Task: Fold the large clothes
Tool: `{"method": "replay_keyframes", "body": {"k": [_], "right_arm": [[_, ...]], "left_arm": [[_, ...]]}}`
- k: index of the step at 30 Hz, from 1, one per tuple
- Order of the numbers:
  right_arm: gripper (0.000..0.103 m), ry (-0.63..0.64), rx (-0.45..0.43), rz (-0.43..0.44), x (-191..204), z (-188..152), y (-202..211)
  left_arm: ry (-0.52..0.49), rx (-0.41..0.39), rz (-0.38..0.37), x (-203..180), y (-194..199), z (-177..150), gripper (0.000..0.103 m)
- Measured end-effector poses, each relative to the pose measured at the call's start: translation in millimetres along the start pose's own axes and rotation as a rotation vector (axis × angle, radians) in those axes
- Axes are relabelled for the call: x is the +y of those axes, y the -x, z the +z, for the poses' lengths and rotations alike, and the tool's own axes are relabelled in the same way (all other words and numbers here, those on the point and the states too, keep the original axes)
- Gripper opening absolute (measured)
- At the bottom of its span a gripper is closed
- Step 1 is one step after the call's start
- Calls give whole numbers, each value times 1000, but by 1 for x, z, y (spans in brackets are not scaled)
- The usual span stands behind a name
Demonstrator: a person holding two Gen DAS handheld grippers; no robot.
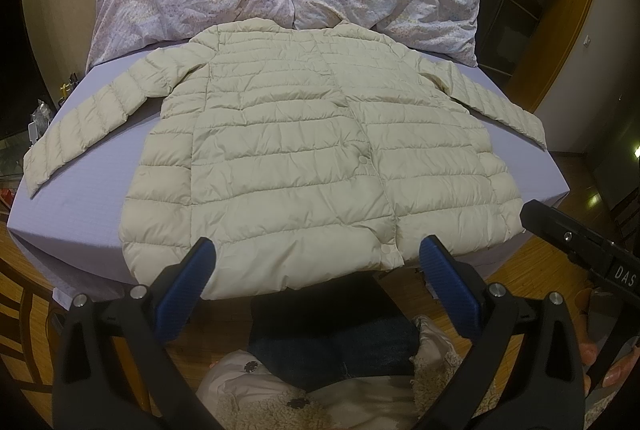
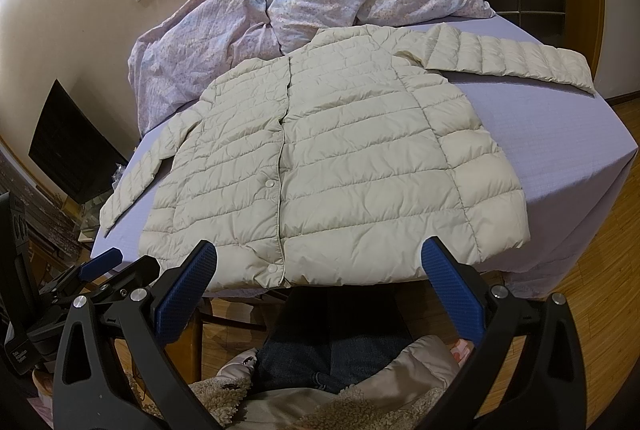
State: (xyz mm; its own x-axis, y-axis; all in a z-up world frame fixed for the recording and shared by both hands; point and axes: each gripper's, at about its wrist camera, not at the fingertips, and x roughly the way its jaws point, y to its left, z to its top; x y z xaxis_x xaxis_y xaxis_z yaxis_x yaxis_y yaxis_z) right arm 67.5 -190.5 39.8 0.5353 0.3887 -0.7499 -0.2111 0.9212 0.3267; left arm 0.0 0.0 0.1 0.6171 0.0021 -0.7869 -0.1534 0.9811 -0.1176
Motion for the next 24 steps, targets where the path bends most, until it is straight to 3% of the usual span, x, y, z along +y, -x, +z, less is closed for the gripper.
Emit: {"method": "replay_keyframes", "body": {"k": [14,24], "right_arm": [[102,-24,4,-7,-5,4,-3],[102,-198,-11,-74,-73,53,-42]], "left_arm": [[1,6,8,5,-4,-2,101],[2,15,38,18,-47,39,101]]}}
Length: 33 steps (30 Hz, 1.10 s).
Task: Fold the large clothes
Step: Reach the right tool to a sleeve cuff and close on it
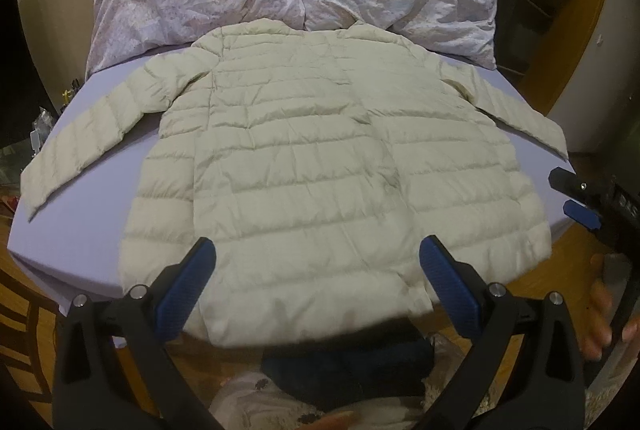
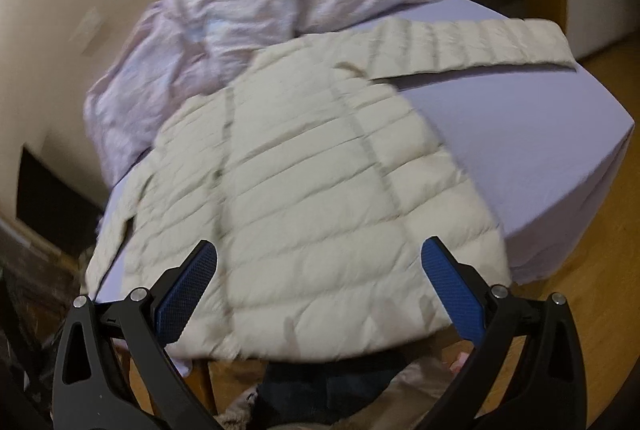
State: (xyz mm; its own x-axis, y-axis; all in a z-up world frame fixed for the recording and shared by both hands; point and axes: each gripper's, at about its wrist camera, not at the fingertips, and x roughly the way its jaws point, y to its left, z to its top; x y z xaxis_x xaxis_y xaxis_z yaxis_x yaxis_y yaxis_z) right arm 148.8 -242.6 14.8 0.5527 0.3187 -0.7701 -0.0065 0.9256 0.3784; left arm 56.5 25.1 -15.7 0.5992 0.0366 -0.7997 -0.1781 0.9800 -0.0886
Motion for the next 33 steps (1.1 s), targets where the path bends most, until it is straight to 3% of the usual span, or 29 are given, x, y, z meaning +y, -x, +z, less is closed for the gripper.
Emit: {"method": "replay_keyframes", "body": {"k": [4,13,23,29,33], "right_arm": [[102,-71,12,-79,-29,31,-27],[102,-292,13,-217,-110,109,-67],[82,-595,-74,-440,-230,166,-63],[75,-659,-93,-549,-262,188,-66],[62,-668,-51,-577,-272,199,-83]], "left_arm": [[18,31,0,10,-23,18,101],[22,65,95,33,-76,71,101],[12,114,121,55,-121,107,101],[13,112,158,64,-132,117,101],[31,121,160,72,-138,120,101]]}}
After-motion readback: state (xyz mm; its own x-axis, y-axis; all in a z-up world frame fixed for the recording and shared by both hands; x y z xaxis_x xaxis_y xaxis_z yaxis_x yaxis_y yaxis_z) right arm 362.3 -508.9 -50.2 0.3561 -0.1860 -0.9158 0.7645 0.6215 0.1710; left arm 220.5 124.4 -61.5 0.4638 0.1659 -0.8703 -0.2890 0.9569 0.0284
